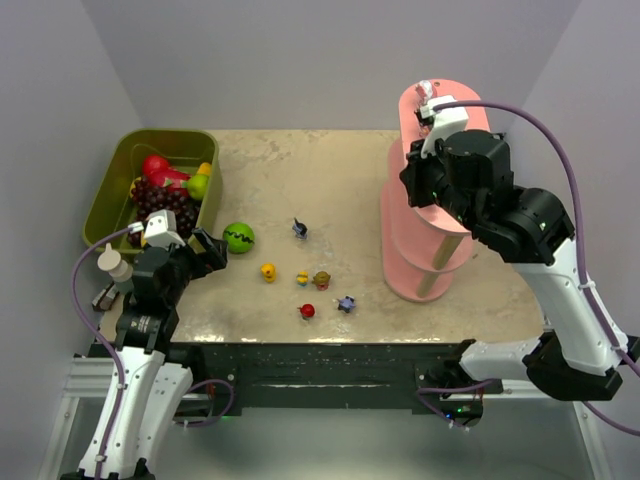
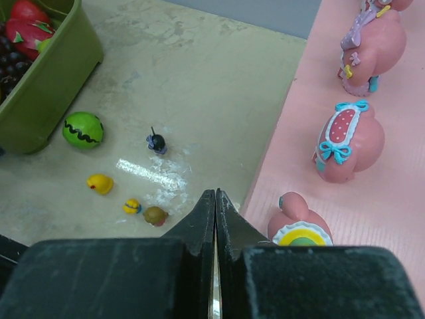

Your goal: Place and organize the plastic toys onto the shelf

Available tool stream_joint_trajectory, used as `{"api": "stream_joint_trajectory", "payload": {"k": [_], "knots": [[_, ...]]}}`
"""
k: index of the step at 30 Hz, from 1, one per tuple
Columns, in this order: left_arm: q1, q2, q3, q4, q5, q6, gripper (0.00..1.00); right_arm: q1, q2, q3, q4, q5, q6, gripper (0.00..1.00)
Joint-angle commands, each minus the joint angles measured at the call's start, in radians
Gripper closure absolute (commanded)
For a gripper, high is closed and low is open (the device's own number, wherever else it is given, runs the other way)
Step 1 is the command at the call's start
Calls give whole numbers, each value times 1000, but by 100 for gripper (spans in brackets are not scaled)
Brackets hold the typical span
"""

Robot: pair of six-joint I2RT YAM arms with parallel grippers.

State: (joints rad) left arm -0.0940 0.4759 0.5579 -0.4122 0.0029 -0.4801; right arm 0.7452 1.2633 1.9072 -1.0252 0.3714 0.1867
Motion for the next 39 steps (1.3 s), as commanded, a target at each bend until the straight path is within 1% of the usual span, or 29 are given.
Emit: {"api": "stream_joint_trajectory", "payload": {"k": [1, 21, 39], "knots": [[-6, -5, 16, 23, 0, -12, 0, -1, -1, 12, -10, 32, 34, 100], [-4, -8, 17, 18, 0, -9, 1, 2, 38, -20, -75, 156, 73, 100], [-4, -11, 19, 18, 0, -11, 0, 0, 30, -53, -113, 267, 83, 100]]}}
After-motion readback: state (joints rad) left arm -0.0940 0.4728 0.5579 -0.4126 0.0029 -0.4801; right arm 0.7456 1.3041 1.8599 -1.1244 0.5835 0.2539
